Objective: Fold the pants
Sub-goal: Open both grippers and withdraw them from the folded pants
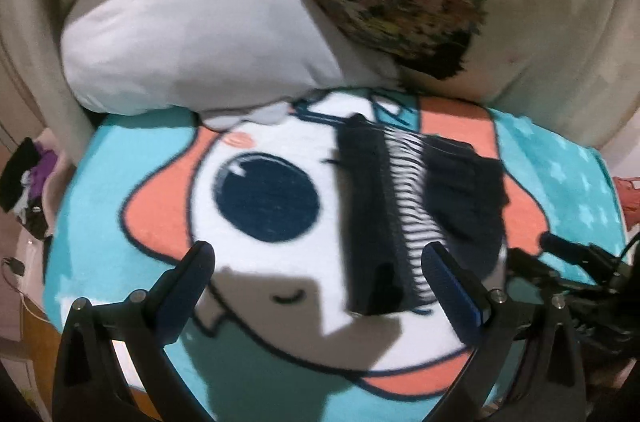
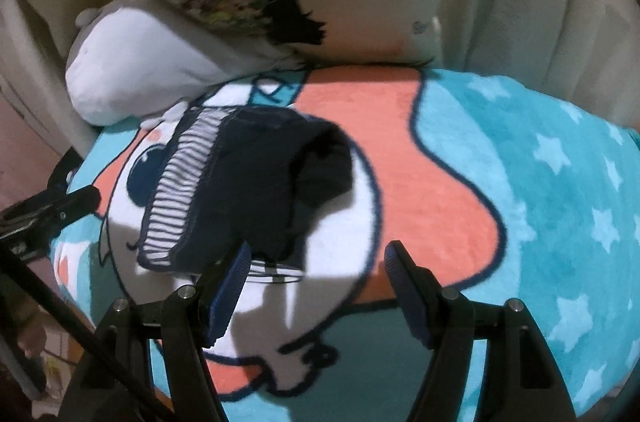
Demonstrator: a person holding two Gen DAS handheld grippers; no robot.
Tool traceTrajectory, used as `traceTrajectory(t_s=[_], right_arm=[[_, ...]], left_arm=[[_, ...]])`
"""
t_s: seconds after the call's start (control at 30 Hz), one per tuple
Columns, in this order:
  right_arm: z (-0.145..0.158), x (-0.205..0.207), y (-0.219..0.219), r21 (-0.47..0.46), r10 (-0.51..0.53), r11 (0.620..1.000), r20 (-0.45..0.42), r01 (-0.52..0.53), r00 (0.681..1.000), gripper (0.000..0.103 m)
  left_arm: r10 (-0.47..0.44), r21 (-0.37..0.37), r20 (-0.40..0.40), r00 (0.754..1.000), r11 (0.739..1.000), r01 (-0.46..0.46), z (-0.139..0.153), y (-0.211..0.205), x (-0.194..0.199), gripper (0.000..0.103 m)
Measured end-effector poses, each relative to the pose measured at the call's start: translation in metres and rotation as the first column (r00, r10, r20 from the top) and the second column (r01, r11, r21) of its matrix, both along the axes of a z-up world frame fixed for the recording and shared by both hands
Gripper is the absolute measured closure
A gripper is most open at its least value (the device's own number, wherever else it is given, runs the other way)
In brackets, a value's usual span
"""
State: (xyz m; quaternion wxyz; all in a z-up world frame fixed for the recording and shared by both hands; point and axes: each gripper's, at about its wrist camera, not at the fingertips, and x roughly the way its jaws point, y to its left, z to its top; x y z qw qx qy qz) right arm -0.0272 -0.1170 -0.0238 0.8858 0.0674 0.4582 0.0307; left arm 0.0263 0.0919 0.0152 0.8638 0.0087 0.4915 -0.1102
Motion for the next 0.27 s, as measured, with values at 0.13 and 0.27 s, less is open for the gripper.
traceTrajectory(t_s=[0.13, 0.27], right_arm=[[-0.001, -0.004, 0.003, -0.009, 0.011, 1.000, 0.001, -0.011, 1.000, 0.029], [0.000, -0.006, 0.004, -0.014, 0.007, 1.000, 0.006, -0.007, 1.000, 0.028]], left_arm=[[-0.024, 0.058, -0.007, 1.000, 0.998, 0.025, 0.000, -0.018, -0.010, 0.000], [-0.042, 0.084, -0.034, 0.999, 0.995, 0.045, -0.003, -0.027, -0.017, 0.000]])
